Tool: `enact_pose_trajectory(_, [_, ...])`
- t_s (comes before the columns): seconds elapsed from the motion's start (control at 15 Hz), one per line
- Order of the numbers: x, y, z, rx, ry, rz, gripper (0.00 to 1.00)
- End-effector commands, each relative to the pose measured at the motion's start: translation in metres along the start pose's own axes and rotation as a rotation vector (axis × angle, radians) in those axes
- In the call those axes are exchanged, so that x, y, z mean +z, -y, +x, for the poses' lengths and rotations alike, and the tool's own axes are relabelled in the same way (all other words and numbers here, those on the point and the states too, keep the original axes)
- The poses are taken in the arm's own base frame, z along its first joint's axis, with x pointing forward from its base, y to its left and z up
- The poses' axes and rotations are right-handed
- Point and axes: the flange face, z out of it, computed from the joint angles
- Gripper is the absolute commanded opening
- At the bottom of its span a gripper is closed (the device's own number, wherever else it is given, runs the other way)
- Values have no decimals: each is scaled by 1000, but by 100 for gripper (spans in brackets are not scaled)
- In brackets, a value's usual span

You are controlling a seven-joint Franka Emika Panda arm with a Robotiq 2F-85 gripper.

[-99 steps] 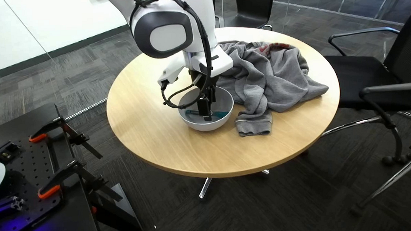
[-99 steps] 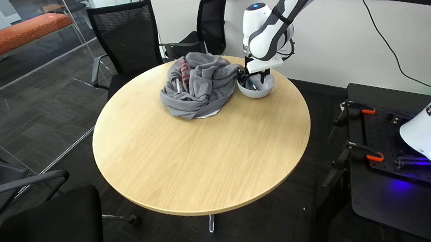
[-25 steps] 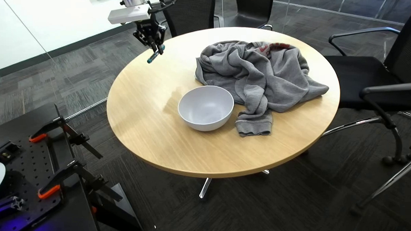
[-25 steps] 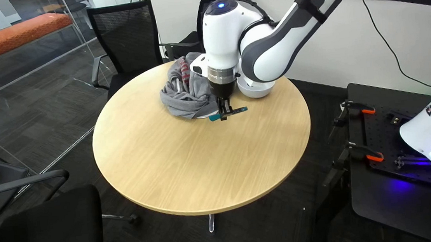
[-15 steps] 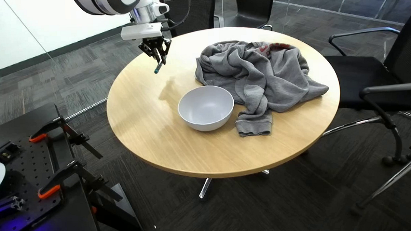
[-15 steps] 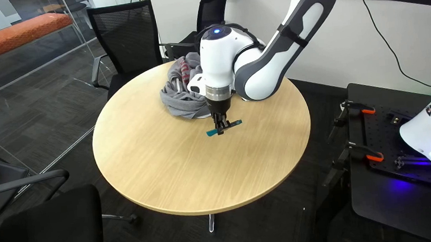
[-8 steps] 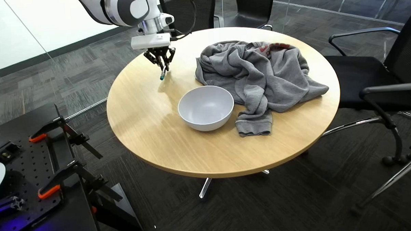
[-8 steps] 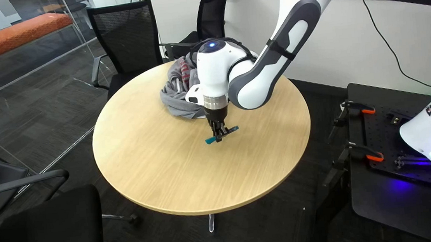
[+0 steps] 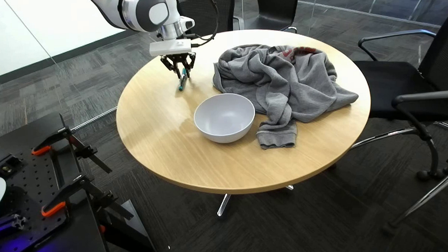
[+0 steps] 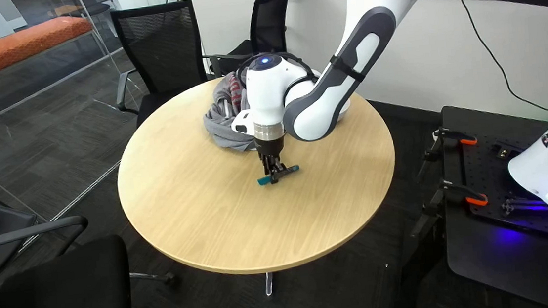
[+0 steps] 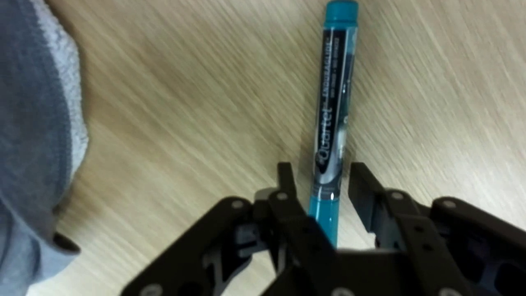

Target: Remove the marker from the bowl and put it on the table

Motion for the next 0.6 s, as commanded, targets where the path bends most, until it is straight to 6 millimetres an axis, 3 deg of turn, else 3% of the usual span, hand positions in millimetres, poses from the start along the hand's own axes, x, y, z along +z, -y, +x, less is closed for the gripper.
enact_pose_trajectory(0.0, [-19, 0, 11, -31, -14, -28, 72])
enact_pose_trajectory(0.27, [-49, 11, 22, -70, -28, -86, 99])
enact_pose_trajectory(0.53, [-86, 20, 32, -90, -41, -143, 100])
